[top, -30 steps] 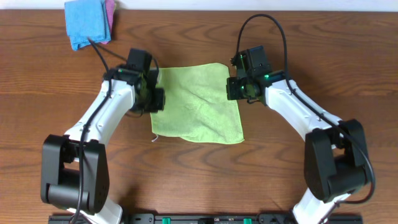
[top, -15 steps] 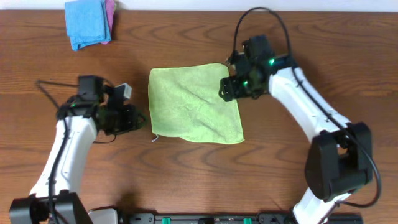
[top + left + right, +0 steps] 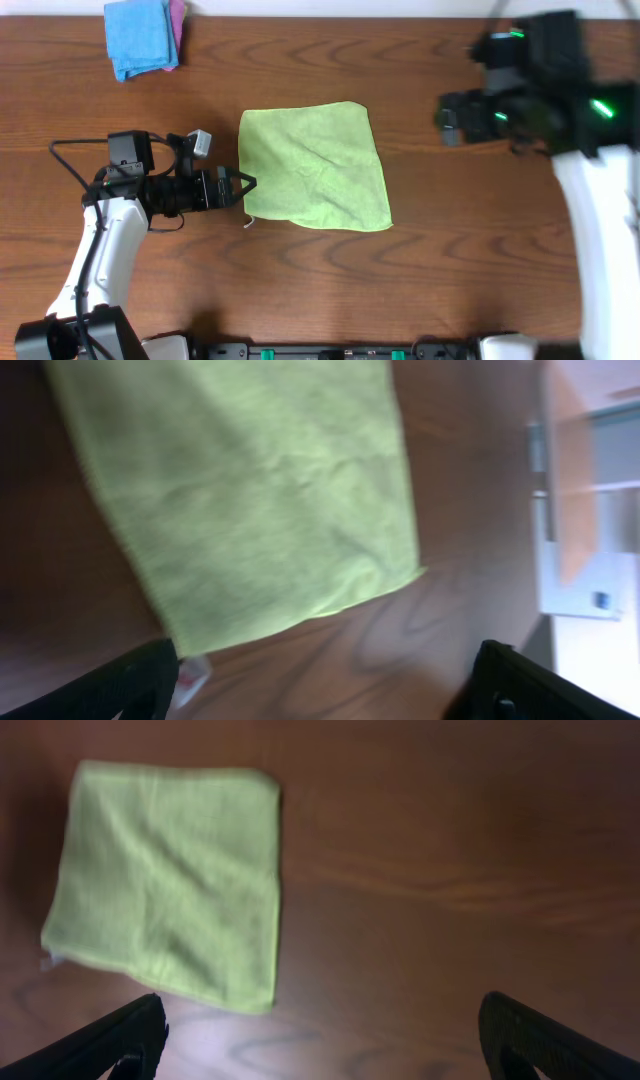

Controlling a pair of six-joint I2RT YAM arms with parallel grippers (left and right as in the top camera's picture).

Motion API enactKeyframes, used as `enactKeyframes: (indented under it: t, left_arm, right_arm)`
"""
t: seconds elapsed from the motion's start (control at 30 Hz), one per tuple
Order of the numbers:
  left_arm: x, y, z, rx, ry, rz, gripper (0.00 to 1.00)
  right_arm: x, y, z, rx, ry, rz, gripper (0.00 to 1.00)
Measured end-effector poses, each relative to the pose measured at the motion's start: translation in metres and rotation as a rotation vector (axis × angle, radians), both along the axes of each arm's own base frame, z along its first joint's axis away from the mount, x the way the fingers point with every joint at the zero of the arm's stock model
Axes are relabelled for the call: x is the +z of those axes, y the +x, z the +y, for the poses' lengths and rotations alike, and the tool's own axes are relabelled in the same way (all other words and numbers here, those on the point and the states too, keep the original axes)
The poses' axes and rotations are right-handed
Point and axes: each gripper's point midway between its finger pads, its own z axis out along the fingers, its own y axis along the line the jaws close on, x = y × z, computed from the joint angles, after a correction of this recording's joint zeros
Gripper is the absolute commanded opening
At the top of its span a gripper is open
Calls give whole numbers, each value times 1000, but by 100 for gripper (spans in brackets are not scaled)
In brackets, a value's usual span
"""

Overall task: Fold the cloth
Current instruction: 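Move the left gripper to the cloth's near-left corner and grasp it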

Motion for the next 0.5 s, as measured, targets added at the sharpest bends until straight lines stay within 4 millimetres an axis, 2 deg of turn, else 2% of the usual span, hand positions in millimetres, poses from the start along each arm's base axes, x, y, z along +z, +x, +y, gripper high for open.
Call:
enactKeyframes:
  t: [0.07,0.13,0.2,0.23,0.37,0.5]
  left_arm:
    - [-4,4,5,13,37,-14,95]
    - [-12,10,9,25,51,-47,95]
    - [-26,10,9,36,39,-39,95]
    - [-39,7,9,43,28,-20,96]
    - [-68,-5,5,57,-4,69,95]
    - [-79,-12,3,65,-19,107,95]
  right_arm:
    - [15,-20,-17,-45,1,-72,99]
    - [17,-38,-24,-60,7,-112,99]
    - [5,-49,-24,-55,15,-103,99]
    - [-7,-54,-23,-48,22,-78,99]
    - [-31,-58,-20,-35,34,-11,99]
    - [-31,-57,-18,-27,43,-11,99]
